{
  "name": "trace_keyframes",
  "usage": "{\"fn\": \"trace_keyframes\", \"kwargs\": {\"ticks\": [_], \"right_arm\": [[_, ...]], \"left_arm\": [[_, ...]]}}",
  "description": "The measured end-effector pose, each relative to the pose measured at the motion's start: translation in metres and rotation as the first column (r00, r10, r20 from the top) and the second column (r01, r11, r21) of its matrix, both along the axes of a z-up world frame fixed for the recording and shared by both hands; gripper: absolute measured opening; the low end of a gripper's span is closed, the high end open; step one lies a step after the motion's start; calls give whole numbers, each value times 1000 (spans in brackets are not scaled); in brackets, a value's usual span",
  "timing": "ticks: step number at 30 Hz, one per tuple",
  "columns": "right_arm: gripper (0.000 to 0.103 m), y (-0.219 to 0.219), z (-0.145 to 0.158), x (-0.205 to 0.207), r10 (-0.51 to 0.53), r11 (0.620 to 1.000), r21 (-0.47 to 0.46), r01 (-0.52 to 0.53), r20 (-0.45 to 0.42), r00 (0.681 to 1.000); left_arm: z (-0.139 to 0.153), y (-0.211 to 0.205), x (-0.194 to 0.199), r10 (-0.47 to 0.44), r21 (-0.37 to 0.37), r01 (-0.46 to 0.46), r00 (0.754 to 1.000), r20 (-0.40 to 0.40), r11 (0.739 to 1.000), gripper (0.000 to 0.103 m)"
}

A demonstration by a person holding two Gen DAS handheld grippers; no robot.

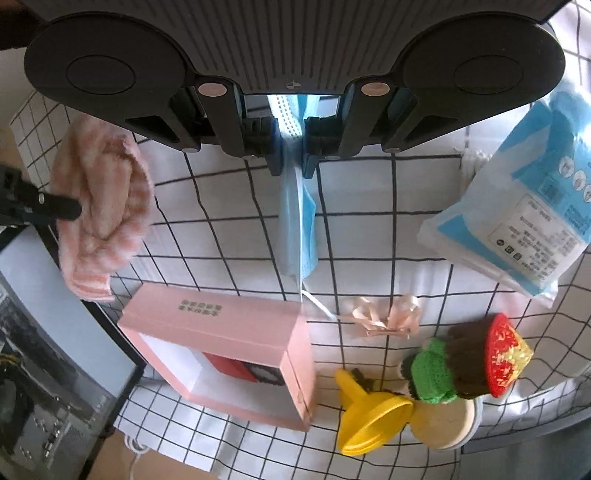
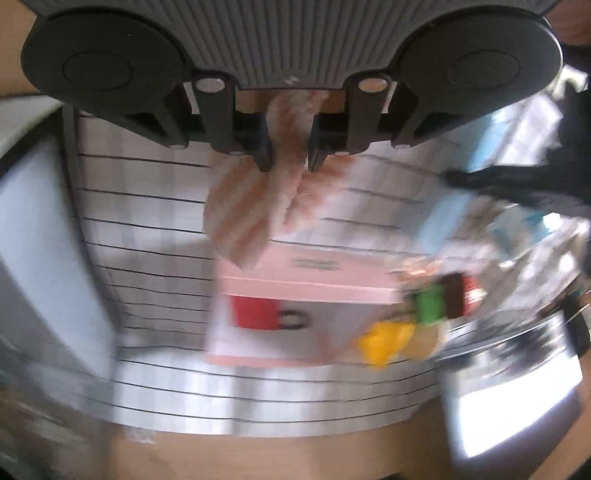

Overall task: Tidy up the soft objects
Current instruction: 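Lift the face mask with the left gripper while the right gripper lifts the striped towel, then raise the face mask with the left gripper while the right holds the towel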

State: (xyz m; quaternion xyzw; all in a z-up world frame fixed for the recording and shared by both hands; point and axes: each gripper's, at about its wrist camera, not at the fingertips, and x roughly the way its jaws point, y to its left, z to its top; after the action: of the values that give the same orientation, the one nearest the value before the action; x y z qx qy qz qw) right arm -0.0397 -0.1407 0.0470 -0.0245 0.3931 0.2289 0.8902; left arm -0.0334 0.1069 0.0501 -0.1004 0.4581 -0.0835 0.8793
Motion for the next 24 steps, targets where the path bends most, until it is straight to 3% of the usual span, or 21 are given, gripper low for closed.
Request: {"fn": "trace_keyframes", "kwargs": {"ticks": [2, 5, 8, 10, 12, 15, 17, 20, 22, 24], "right_arm": [[21, 19, -3, 1, 88, 996, -8, -89, -84, 993], [21, 28, -21, 6, 97, 991, -73, -112, -185, 978], [21, 18, -19, 5, 91, 994, -50, -102, -183, 979], [32, 17, -7, -3, 96, 991, -76, -107, -137, 986], [69, 15, 11, -13, 94, 987, -127, -96, -24, 995], [84, 12, 33, -20, 29, 993, -117, -7, 185, 982], [84, 18, 34, -7, -46, 995, -75, 62, 201, 979], [84, 36, 16, 26, -176, 983, -16, 180, 136, 975], [84, 45, 1, 45, -232, 972, -27, 234, 78, 970], [84, 54, -13, 51, -216, 971, -97, 219, 48, 975]], "left_arm": [[-1, 2, 1, 0, -11, 0, 1000, 5, 1000, 14], [-2, 2, 0, -6, -23, 7, 1000, 18, 1000, 14], [-4, 4, -3, -5, -39, 7, 1000, 31, 999, 14], [-5, 5, -4, -3, -46, 5, 999, 38, 999, 14], [-5, 6, -4, -5, -49, 7, 999, 41, 999, 14], [-7, 8, -6, -6, -60, 9, 999, 49, 998, 15], [-7, 9, -6, -7, -69, 10, 999, 50, 998, 15], [-6, 9, -5, -14, -69, 17, 999, 48, 997, 15], [-6, 8, -4, -20, -63, 23, 999, 45, 998, 15], [-5, 8, -3, -29, -56, 31, 999, 42, 998, 15]]}}
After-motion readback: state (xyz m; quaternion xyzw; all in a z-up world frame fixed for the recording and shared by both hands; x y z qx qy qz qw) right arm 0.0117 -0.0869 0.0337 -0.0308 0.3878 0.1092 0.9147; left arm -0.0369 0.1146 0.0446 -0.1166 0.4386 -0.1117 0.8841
